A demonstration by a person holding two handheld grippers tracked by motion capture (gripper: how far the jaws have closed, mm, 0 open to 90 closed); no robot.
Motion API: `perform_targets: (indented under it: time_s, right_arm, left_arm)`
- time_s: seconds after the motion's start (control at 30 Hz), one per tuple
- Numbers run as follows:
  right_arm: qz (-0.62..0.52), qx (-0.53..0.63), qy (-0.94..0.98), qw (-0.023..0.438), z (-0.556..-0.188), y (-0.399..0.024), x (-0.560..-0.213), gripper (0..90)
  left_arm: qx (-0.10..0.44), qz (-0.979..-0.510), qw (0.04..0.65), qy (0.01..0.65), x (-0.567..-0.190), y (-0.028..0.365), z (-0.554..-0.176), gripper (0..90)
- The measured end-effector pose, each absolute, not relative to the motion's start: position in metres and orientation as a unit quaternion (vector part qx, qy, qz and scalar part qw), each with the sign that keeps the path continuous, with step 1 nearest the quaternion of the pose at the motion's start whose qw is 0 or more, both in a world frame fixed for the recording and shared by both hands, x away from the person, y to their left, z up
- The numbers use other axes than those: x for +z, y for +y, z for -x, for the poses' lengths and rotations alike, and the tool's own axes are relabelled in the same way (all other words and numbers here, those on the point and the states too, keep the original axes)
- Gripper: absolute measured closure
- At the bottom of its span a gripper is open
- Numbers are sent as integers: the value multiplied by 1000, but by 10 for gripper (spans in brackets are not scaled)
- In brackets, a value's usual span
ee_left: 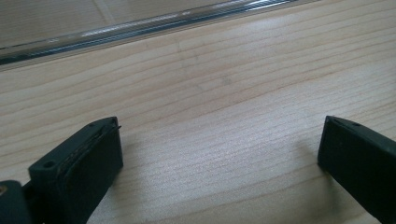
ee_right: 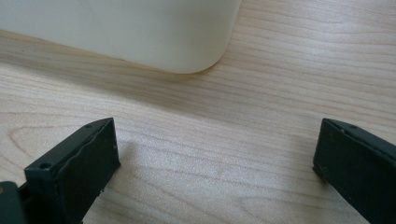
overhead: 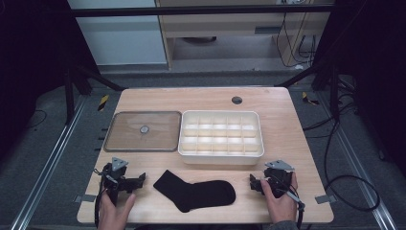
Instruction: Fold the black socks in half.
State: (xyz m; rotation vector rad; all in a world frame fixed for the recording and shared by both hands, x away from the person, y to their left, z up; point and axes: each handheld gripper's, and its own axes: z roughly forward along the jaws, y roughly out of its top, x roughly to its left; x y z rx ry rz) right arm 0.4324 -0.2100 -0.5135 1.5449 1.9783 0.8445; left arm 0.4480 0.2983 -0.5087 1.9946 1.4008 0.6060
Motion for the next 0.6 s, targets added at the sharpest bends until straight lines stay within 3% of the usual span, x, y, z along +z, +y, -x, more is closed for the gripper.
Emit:
perform_targets:
  time_s: [0.5,0.6]
  right_arm:
    - [-552,316,735,237,-430,-213,-513,6]
    - [-547,332,732,233,-428,-215,-512,108]
  left_arm:
    - [215,-757,319,528,-507,302,-446,0]
    - [208,-757,329,524,-500,302,-441,54]
